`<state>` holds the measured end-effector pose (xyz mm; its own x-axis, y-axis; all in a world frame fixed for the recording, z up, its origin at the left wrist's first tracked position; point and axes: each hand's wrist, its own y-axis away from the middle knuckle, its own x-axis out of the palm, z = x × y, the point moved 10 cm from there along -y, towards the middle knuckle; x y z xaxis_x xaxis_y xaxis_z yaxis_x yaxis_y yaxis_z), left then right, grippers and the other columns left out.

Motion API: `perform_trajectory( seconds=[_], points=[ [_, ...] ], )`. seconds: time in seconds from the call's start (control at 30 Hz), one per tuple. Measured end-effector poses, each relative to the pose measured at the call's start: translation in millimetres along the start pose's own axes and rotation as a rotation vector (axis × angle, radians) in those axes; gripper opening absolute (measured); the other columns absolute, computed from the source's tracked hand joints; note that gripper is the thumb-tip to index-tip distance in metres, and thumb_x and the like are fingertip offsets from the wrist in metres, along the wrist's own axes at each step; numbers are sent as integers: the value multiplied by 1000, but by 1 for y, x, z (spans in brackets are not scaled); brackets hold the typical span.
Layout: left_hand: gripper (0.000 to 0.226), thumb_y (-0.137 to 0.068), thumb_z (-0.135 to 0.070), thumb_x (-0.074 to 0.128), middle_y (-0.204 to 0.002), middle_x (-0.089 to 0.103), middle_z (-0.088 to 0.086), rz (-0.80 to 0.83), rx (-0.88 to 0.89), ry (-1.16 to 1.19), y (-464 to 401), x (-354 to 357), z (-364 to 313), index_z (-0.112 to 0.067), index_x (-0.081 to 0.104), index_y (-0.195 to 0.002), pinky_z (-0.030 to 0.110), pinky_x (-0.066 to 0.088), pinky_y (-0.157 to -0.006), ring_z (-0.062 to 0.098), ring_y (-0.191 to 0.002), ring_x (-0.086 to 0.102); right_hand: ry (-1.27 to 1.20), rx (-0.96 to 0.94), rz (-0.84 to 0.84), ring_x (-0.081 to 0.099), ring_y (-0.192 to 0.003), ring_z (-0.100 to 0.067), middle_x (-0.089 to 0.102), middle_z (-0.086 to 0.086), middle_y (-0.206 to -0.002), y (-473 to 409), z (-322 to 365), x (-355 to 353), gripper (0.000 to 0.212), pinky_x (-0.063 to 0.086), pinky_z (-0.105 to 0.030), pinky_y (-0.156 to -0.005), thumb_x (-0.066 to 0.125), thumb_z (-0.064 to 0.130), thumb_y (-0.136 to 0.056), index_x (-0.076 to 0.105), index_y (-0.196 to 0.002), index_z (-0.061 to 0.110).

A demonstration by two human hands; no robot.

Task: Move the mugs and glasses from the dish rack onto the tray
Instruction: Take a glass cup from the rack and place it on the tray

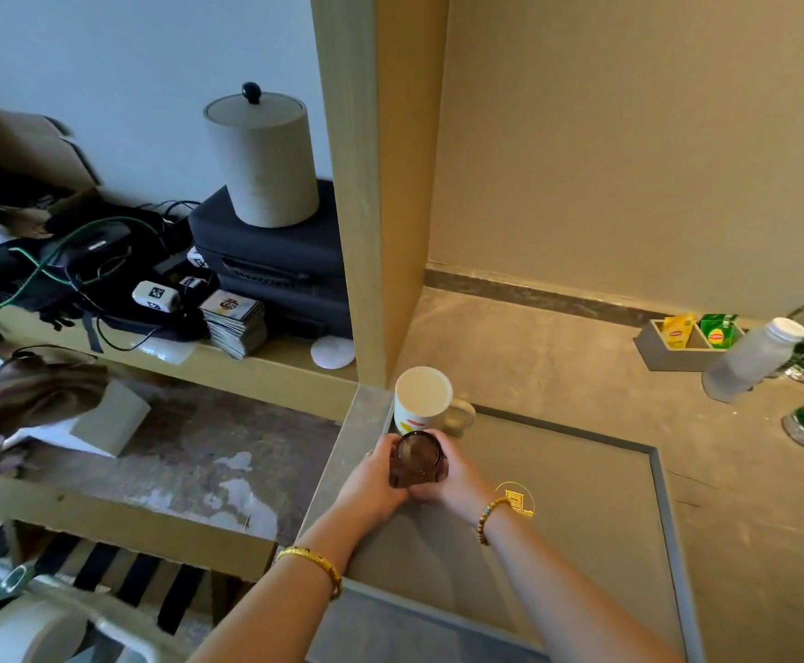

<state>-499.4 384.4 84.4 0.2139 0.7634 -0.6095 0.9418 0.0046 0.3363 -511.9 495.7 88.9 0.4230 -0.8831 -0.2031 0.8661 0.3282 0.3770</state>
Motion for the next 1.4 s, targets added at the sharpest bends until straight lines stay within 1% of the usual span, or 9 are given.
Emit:
perform_trajectory(
  seconds=[0.1,0.23,0.37,0.53,0.8,1.0,1.2,1.33,1.4],
  points=[
    [68,-69,-30,75,-115,57,3,-24,-21,-29,-1,-4,3,-30,38,-125,37,49,-91,23,-104,60,18,3,-4,50,-114,-17,52,-2,-123,-2,0,1,78,44,-33,-100,75,-4,-68,38,-132,19],
    [69,-69,-34,75,-120,56,0,-33,-40,-53,-2,-6,7,-32,37,-127,35,49,-90,19,-106,59,58,46,1,48,-102,-11,52,1,-114,0,-2,1,73,40,1,-64,76,5,-70,35,-129,15],
    [70,-67,-38,76,-119,58,0,-26,-37,-49,-2,-6,7,-33,37,-125,35,50,-89,19,-106,59,54,60,-1,48,-104,-11,51,0,-115,-2,-5,0,73,41,-2,-61,77,8,-71,34,-130,13],
    [69,-67,-39,76,-118,59,-1,-23,-39,-44,-2,-6,6,-34,37,-124,32,49,-87,18,-105,60,34,81,3,46,-107,-10,50,3,-116,-3,-10,-1,75,37,-20,-86,78,11,-70,34,-131,16],
    [66,-69,-37,75,-115,61,-1,-25,-29,-51,0,-8,4,-33,39,-124,29,47,-83,18,-103,60,7,56,-6,48,-113,-14,53,-6,-128,-2,-10,-1,73,38,-25,-95,77,6,-70,36,-130,16],
    [64,-79,-14,60,-129,57,3,33,32,-109,1,11,-17,-25,36,-138,25,40,-94,19,-118,54,74,2,-120,44,-121,-21,45,-7,-129,6,-6,-22,80,36,-29,-104,80,13,-69,34,-134,16],
    [48,-90,-14,48,-131,55,0,61,136,-117,-5,34,-58,-27,43,-136,24,38,-97,17,-119,52,144,-36,-236,58,-94,-15,61,1,-101,23,-11,-70,52,42,-12,-73,81,14,-66,50,-107,20],
    [39,-89,-17,46,-124,48,6,-206,319,-345,-5,8,-97,-19,46,-129,33,38,-92,26,-114,44,174,15,-390,55,-90,-13,58,1,-101,30,-17,-102,51,38,-12,-68,79,17,-68,48,-108,21],
    [47,-89,-21,47,-137,38,6,-279,335,-479,-10,-2,-108,-21,38,-135,38,32,-101,28,-125,34,123,51,-476,54,-88,-14,56,1,-101,32,-20,-115,54,39,-8,-60,78,16,-69,44,-111,20]
  ],
)
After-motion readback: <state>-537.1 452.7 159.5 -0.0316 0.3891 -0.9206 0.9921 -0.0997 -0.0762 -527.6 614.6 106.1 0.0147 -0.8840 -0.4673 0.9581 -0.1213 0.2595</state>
